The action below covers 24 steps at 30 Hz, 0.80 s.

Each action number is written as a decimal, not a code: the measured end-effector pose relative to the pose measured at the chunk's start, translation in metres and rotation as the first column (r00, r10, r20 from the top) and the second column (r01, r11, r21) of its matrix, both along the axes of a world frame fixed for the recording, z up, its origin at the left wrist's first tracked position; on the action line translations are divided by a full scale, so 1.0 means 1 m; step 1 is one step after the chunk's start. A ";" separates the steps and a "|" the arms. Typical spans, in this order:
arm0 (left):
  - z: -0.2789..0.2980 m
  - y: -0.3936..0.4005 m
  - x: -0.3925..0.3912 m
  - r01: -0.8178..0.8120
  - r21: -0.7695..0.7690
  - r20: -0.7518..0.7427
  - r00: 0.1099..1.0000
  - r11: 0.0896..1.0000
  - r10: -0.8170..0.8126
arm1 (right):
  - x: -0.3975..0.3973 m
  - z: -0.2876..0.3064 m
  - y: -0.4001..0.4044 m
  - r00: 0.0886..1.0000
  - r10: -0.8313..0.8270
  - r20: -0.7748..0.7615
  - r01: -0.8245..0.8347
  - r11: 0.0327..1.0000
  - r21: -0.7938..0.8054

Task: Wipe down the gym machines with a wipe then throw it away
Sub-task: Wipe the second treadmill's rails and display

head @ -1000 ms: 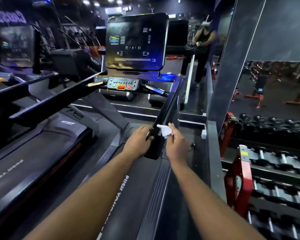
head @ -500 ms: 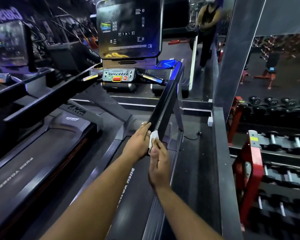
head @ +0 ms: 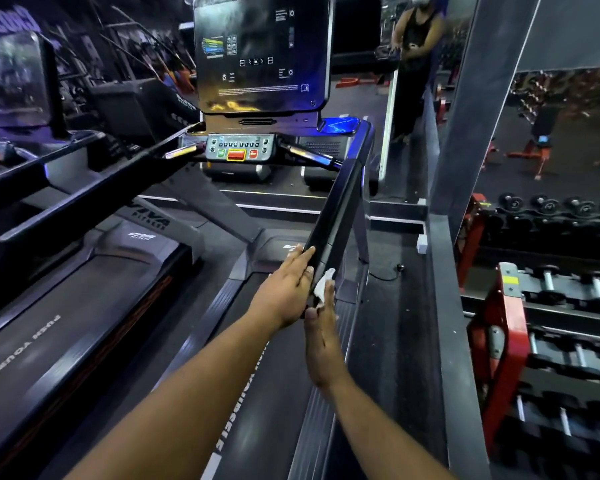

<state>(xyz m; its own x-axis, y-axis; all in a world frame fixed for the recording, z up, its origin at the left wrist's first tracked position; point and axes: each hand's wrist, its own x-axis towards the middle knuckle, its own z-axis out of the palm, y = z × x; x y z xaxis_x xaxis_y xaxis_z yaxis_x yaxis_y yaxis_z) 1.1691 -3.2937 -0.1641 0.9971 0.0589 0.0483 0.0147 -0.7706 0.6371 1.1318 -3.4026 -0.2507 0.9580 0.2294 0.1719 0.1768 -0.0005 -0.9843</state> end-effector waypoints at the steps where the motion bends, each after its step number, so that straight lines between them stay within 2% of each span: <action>1: 0.000 0.001 0.001 0.014 0.009 -0.002 1.000 1.000 -0.014 | 0.008 0.004 -0.003 1.000 -0.004 -0.025 0.003 1.000 -0.006; 4: -0.001 0.002 0.003 0.021 0.010 -0.027 0.999 1.000 -0.020 | 0.030 0.027 -0.008 0.989 -0.013 -0.147 0.017 1.000 0.022; 6: -0.002 0.002 0.003 0.023 -0.002 -0.033 0.999 1.000 -0.024 | 0.030 0.034 -0.007 0.984 -0.036 -0.177 0.051 0.996 0.077; 12: 0.000 0.003 0.005 0.031 0.038 -0.084 0.996 0.999 -0.027 | -0.009 0.019 0.007 0.999 -0.016 -0.045 0.019 0.997 0.068; 15: 0.004 0.000 0.004 0.009 0.014 -0.111 0.994 1.000 -0.007 | 0.030 0.028 0.000 1.000 -0.004 -0.020 0.005 0.998 0.062; 18: 0.005 -0.003 0.002 -0.039 0.005 -0.111 0.993 0.999 0.039 | 0.069 0.037 -0.012 0.998 0.028 0.063 -0.027 1.000 -0.016; 21: 0.005 -0.006 0.003 -0.069 0.038 -0.122 0.990 0.997 0.073 | 0.060 0.031 -0.019 0.976 0.134 0.173 -0.124 0.990 -0.065; 24: 0.003 -0.007 0.003 -0.107 -0.035 -0.119 0.988 0.994 0.102 | 0.011 0.011 -0.024 0.938 0.254 0.236 -0.239 0.967 -0.090</action>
